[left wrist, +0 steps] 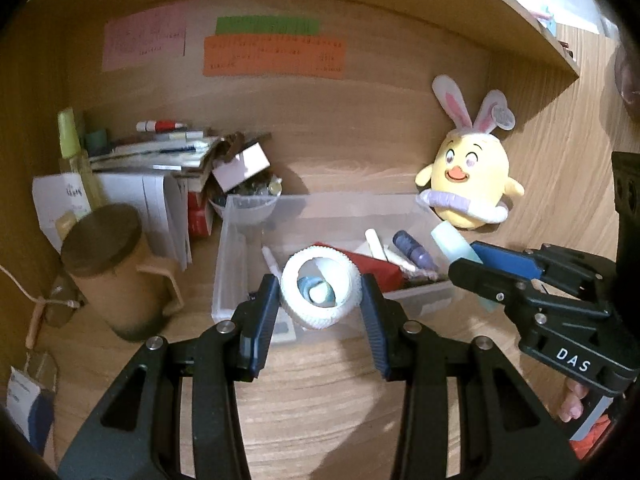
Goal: Organize objects
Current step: 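Carry the tape roll and green tube over the clear box with both tools, then release the tape roll into the box with the left tool while the right tool drops the tube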
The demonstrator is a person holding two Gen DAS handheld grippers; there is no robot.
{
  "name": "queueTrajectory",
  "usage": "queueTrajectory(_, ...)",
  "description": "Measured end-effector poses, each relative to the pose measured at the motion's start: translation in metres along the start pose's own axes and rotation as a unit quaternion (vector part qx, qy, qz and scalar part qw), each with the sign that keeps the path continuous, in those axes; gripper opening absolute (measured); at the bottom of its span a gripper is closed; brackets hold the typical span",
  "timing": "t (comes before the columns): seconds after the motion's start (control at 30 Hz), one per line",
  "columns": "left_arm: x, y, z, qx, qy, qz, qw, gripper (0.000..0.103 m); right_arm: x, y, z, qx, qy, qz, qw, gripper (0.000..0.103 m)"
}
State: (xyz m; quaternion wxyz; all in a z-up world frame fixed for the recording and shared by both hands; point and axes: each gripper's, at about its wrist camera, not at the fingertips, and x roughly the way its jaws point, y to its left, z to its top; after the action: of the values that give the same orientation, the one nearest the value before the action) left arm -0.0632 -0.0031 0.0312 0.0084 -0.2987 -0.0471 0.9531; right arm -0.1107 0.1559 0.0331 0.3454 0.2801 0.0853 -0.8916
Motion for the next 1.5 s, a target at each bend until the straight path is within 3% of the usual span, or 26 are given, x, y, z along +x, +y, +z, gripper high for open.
queueTrajectory(0.57, 0.01, 0.006, 0.033, -0.003, -0.02, 0.007, 0.9998, 0.041, 0.022, -0.011, 0.028, -0.002, -0.015, -0.012, 1.0, 0.023)
queueTrajectory(1.17, 0.077, 0.025, 0.024, -0.008, 0.056, 0.027, 0.998, 0.041, 0.083, -0.027, 0.026, 0.016, 0.05, -0.004, 0.999, 0.023)
queueTrajectory(1.5, 0.093, 0.026, 0.014, -0.003, 0.077, 0.027, 0.9967, 0.041, 0.111, -0.025, 0.013, 0.012, 0.088, 0.001, 0.996, 0.023)
